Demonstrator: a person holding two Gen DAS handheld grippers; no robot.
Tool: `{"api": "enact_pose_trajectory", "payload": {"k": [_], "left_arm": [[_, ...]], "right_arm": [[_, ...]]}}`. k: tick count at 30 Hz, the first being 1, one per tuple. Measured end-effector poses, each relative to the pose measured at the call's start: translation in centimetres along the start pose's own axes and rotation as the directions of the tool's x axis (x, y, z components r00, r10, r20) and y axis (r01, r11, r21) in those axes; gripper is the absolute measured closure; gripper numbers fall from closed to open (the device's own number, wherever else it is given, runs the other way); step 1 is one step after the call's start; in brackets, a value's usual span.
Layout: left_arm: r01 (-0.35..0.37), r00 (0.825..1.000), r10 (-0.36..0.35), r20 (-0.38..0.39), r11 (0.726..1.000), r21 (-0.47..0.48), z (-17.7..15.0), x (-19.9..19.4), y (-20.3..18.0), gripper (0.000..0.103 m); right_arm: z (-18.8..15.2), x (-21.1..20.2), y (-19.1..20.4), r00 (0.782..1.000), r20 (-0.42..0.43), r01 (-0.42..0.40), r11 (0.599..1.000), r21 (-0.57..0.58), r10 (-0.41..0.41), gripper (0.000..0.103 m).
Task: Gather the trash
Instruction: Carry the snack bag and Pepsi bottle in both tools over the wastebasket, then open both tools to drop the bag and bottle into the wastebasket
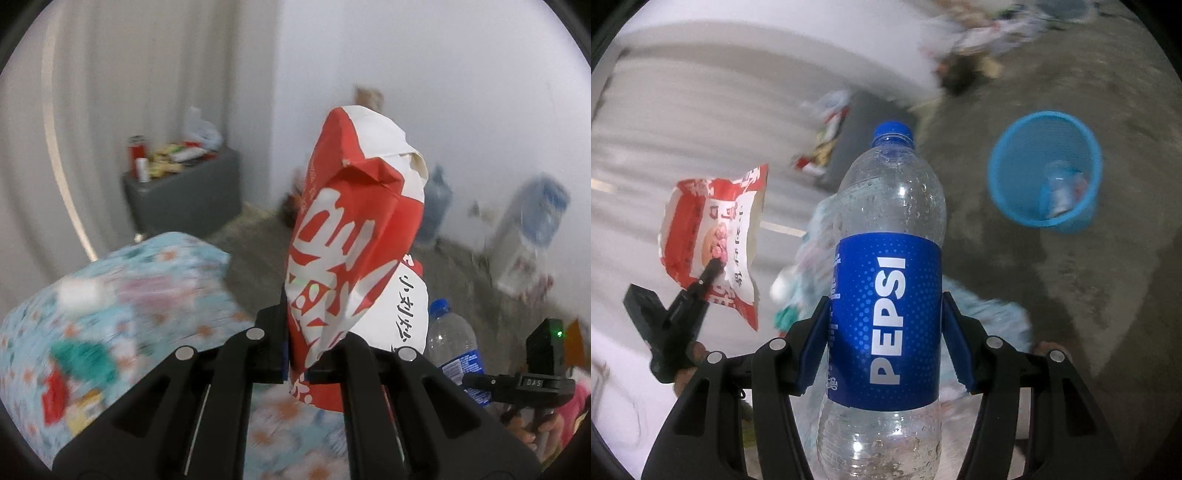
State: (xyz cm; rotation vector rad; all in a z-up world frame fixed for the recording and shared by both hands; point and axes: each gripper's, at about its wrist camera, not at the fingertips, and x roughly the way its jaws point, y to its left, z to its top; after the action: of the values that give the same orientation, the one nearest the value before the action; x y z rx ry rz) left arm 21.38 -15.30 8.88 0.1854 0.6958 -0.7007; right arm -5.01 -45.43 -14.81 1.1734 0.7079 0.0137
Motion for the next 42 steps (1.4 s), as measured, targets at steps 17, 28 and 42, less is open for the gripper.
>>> {"api": "enact_pose_trajectory", "payload": {"k": [17,28,42], "left_arm": [[0.038,0.879,0.074,-0.472,0.974,0.224,-2.1,33.4,-14.8,0.089],[-0.036,0.887,0.104,-0.449,0.987,0.157,-2.6,36.2,-12.7,0.039],[0.111,0.962,-0.083,-0.261,0.989,0.095,2.0,16.1,-9.6,0.035]], "right_arm": [[11.4,9.6,-16.4,0.980,-0.126,0.187,0.937,0.295,-0.156,0.042],[13.4,11.0,-19.7,0.964,-0.058,0.264,0.910,0.319,-0.259,0.023],[8.3,5.1,-7.0,0.928,0.139,0.340,0.939,0.058,-0.345,0.023]]}}
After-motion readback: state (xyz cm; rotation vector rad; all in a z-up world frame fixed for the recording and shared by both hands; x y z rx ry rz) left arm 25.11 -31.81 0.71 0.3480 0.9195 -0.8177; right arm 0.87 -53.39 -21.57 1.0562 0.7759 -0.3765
